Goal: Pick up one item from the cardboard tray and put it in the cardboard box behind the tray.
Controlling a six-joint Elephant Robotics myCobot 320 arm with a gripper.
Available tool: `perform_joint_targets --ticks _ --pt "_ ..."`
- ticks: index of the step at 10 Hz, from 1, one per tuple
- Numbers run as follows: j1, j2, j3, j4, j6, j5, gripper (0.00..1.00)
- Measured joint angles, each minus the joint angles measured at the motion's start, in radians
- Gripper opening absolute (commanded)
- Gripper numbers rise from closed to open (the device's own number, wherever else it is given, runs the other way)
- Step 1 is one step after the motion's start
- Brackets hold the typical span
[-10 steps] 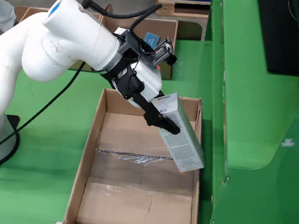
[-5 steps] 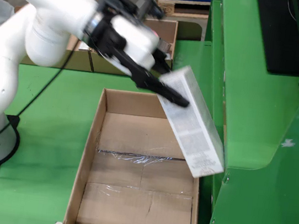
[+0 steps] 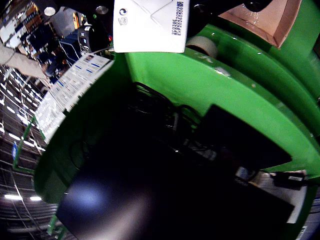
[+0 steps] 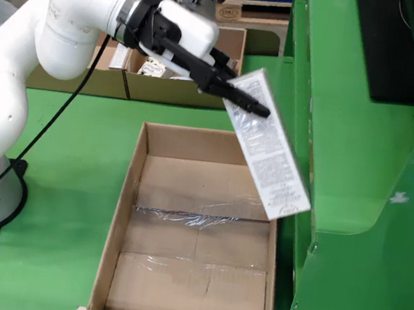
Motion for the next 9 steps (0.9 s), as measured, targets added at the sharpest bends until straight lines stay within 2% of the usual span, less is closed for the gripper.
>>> perform_joint_targets --ticks 4,9 --pt "-0.021 0.115 0.005 -0.123 0.023 0.144 0.0" --pt "0.035 0.146 0.002 -0.357 -0.063 0.388 0.0"
